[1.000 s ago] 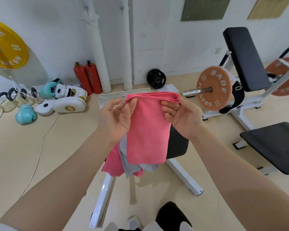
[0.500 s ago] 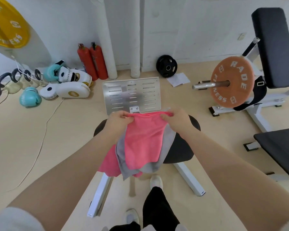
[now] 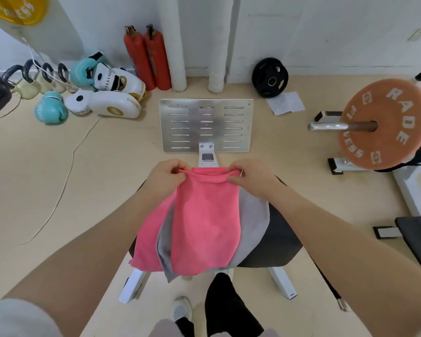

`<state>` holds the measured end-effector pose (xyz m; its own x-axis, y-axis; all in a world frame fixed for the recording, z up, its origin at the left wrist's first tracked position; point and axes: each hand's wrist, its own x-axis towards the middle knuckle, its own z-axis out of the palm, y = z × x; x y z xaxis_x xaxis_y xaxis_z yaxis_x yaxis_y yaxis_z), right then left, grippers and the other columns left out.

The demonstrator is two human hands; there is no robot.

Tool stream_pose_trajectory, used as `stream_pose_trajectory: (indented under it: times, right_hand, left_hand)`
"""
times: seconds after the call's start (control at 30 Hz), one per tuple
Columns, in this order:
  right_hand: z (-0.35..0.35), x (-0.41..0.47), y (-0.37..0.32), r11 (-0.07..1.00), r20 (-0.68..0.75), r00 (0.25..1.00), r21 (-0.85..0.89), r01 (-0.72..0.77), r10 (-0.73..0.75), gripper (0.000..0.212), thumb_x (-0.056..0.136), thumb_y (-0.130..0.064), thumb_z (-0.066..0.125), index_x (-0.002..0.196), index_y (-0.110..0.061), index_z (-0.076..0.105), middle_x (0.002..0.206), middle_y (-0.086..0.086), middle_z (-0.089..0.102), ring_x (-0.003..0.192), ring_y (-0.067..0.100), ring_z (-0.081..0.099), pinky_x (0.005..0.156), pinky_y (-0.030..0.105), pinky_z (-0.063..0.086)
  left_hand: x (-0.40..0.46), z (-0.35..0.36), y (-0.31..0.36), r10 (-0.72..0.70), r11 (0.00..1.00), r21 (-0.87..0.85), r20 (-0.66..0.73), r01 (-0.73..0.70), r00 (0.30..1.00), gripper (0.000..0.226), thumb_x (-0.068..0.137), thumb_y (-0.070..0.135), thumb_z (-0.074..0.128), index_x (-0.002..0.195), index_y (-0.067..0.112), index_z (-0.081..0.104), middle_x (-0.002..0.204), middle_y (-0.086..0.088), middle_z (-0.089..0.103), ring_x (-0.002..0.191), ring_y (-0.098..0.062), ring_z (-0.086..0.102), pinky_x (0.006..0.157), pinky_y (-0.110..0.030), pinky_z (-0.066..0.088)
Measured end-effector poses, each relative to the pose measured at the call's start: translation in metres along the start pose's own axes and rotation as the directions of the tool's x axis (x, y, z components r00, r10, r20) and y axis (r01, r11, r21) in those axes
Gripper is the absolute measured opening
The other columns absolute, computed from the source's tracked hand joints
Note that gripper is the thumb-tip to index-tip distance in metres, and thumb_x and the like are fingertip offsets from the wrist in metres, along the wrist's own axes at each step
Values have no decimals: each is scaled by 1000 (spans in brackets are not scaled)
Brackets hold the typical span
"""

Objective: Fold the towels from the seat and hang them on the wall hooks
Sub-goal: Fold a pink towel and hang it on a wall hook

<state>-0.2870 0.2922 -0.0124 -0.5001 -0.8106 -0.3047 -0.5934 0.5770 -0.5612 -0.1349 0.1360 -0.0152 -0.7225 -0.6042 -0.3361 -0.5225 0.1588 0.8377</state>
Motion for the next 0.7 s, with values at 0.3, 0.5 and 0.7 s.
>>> stream_pose_trajectory:
  times: [0.3,0.5,0.7]
  right_hand:
    - [-14,39,5,982,226,967,-174,-78,117,26,84,-12,55,99,8,58,102,22,62,86,33,55,76,39,45]
    - [15,41,-3,942,-99,959,234,-239,267,28,91,-7,48,119,-8,46,74,-2,52,79,22,50,67,26,34]
    - [38,8,4,814,265,848,256,-521,459,16,89,-21,52,88,-6,46,69,9,57,58,19,53,60,26,42]
  left_hand:
    - [18,-4,-7,-41,999,-26,58,43,997,12,90,5,55,94,3,66,78,1,63,57,7,54,60,-4,44]
    - [34,3,-12,-98,995,-3,-72,98,993,37,91,5,51,127,14,54,85,-5,62,74,-14,55,69,-21,44]
    - [21,-4,-44,-346,919,226,68,323,936,62,91,19,53,146,17,24,120,-11,59,114,-26,54,99,-32,38]
